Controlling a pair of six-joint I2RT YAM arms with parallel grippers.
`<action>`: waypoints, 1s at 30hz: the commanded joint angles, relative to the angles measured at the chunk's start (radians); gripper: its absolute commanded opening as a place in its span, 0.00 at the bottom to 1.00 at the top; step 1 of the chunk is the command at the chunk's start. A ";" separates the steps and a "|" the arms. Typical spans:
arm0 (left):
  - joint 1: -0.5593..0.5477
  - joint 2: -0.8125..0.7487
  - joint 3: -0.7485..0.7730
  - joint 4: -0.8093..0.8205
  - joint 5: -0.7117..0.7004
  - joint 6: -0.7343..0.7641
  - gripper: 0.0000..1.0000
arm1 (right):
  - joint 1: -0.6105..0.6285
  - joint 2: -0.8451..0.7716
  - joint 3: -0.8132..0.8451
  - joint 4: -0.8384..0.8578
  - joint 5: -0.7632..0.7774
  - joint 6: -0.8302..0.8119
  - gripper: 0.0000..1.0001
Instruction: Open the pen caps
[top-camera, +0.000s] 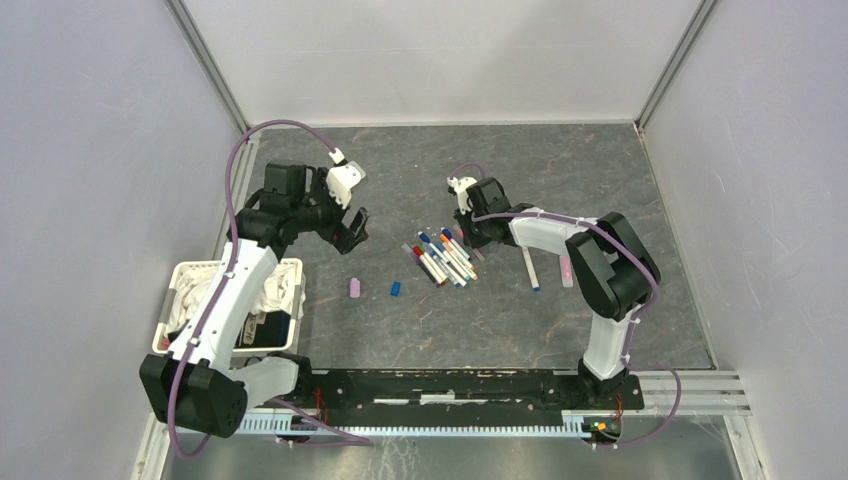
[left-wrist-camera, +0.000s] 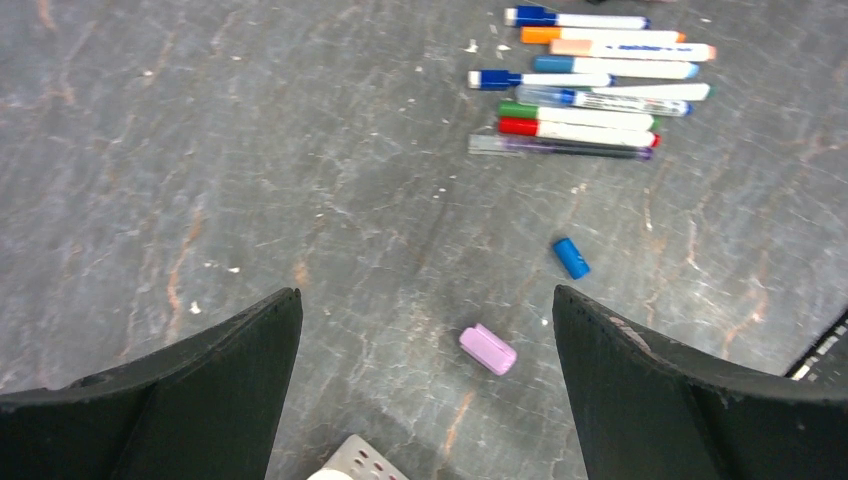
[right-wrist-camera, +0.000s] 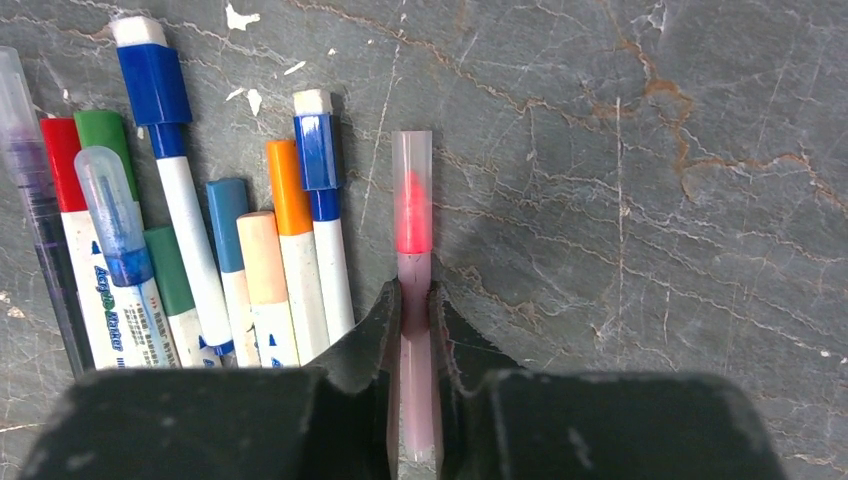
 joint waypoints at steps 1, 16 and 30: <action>0.002 -0.011 0.007 -0.030 0.136 0.065 1.00 | 0.003 -0.075 -0.010 -0.004 0.013 0.001 0.04; -0.019 0.020 -0.025 -0.191 0.405 0.494 1.00 | 0.049 -0.267 0.039 -0.119 -0.586 0.069 0.00; -0.195 0.082 -0.049 -0.174 0.255 0.569 0.90 | 0.186 -0.199 0.124 -0.110 -0.804 0.120 0.00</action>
